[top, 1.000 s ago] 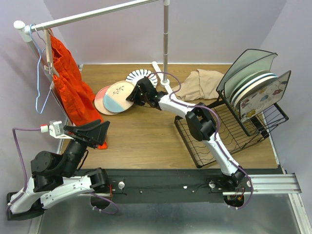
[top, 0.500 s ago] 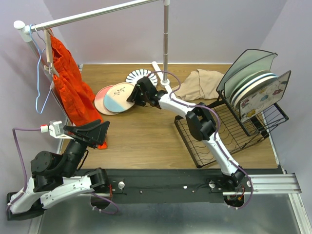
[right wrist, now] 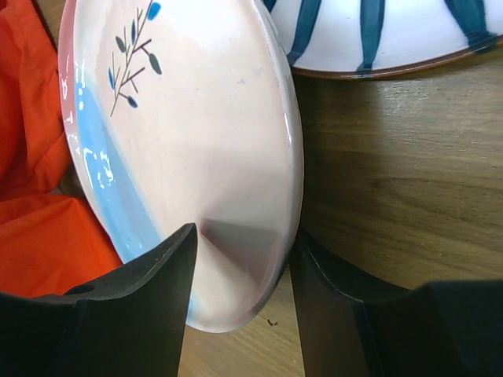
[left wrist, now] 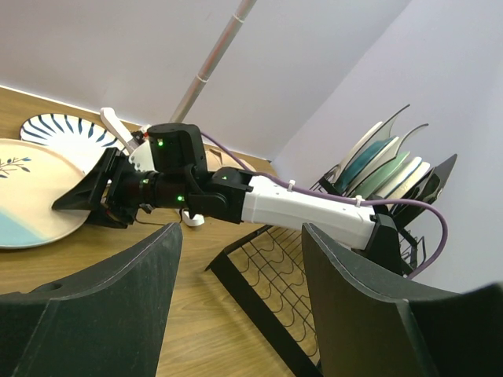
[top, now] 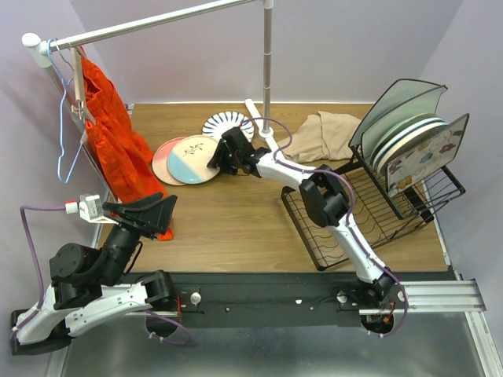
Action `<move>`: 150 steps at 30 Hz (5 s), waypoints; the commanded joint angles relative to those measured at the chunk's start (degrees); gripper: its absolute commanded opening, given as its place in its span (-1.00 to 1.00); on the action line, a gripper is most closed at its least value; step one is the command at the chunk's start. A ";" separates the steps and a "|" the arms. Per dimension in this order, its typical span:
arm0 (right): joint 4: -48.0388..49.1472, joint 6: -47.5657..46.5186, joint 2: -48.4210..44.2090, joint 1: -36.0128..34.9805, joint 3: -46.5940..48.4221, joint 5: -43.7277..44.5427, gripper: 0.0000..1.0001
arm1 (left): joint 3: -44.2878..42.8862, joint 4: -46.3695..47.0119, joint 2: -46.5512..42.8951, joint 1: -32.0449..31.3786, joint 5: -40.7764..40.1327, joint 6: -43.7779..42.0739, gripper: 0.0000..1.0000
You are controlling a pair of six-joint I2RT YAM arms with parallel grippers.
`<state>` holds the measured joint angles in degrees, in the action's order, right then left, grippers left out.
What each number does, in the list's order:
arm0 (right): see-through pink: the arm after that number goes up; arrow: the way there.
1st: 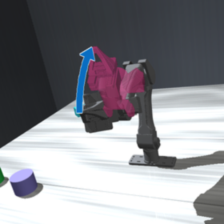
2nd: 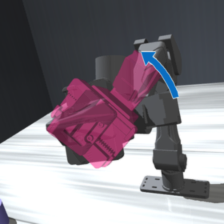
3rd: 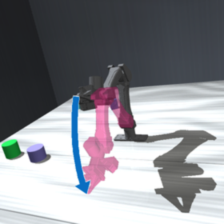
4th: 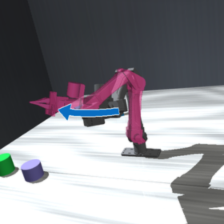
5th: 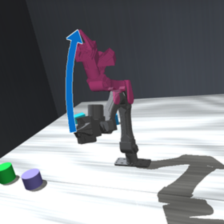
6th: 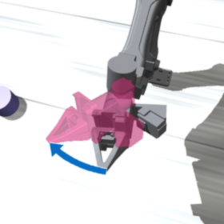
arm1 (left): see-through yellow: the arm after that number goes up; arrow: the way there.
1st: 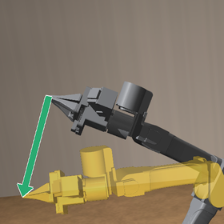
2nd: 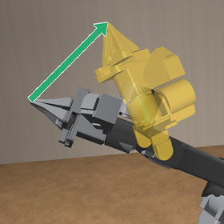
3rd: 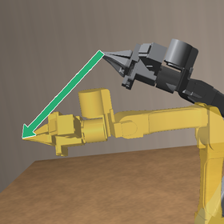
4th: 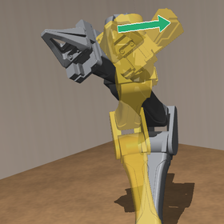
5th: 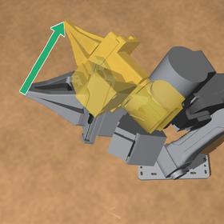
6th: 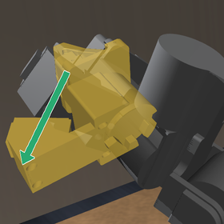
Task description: Unload the plates from the dish rack
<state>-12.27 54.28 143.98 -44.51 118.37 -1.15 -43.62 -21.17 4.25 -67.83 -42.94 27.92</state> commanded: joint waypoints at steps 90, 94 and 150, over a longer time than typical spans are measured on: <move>2.25 -0.23 1.56 -1.01 6.18 6.77 -0.12 | -0.15 -0.10 1.46 0.16 -1.18 -0.06 0.42; 2.25 -0.58 1.13 -0.93 6.00 7.30 -0.25 | -0.15 -0.19 1.46 0.16 -1.01 -0.06 0.42; -2.30 -22.28 -45.25 -3.83 -22.83 10.11 0.91 | -0.94 -0.37 7.16 0.16 -1.01 -0.67 0.56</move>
<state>-10.55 38.57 107.81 -47.59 96.82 5.72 -43.64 -21.15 7.05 -67.83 -42.98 27.88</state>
